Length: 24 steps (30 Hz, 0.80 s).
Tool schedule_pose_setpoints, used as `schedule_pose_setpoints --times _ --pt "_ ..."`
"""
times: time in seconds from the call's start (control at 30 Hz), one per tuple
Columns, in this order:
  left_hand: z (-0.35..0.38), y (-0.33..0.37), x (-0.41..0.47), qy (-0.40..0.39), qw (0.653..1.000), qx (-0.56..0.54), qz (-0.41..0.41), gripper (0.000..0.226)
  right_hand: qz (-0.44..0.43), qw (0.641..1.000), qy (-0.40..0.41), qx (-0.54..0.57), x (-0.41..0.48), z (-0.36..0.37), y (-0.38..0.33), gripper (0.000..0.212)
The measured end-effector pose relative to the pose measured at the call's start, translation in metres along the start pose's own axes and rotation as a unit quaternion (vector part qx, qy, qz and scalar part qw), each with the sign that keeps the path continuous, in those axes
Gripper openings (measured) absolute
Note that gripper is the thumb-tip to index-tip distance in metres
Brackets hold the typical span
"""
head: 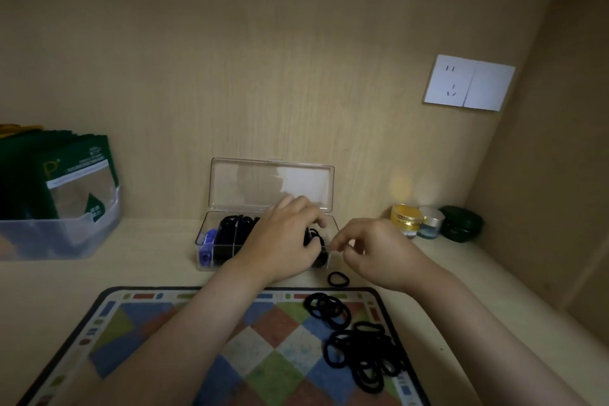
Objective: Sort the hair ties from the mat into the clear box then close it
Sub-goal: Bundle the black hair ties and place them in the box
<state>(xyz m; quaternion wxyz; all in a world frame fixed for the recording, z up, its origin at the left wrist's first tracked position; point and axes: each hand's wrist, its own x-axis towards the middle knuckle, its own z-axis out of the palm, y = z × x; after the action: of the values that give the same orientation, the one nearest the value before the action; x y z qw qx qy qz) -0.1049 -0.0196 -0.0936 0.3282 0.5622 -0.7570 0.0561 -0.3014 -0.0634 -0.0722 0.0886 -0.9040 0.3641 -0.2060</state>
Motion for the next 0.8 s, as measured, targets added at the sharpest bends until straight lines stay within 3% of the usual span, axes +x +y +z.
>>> schedule_pose_setpoints --times 0.1,0.27,0.4,0.57,0.8 --pt "-0.003 0.016 -0.006 -0.032 0.999 -0.037 0.001 0.013 0.009 0.999 -0.037 -0.037 -0.01 0.007 0.005 0.021" --pt "0.0 0.025 -0.024 -0.123 0.992 -0.033 -0.01 0.017 0.025 0.991 -0.096 -0.092 -0.018 0.024 0.015 0.025" --pt "0.003 0.025 -0.037 -0.188 0.981 -0.015 -0.041 0.023 0.039 0.993 -0.072 -0.084 -0.016 0.03 0.016 0.022" --pt "0.006 0.025 -0.047 -0.192 0.979 -0.015 -0.071 0.029 0.033 0.999 -0.039 0.005 -0.019 0.026 0.017 0.012" --pt "0.008 0.026 -0.046 -0.182 0.977 -0.036 -0.109 0.009 0.06 0.996 -0.037 -0.053 -0.015 0.038 0.012 0.019"
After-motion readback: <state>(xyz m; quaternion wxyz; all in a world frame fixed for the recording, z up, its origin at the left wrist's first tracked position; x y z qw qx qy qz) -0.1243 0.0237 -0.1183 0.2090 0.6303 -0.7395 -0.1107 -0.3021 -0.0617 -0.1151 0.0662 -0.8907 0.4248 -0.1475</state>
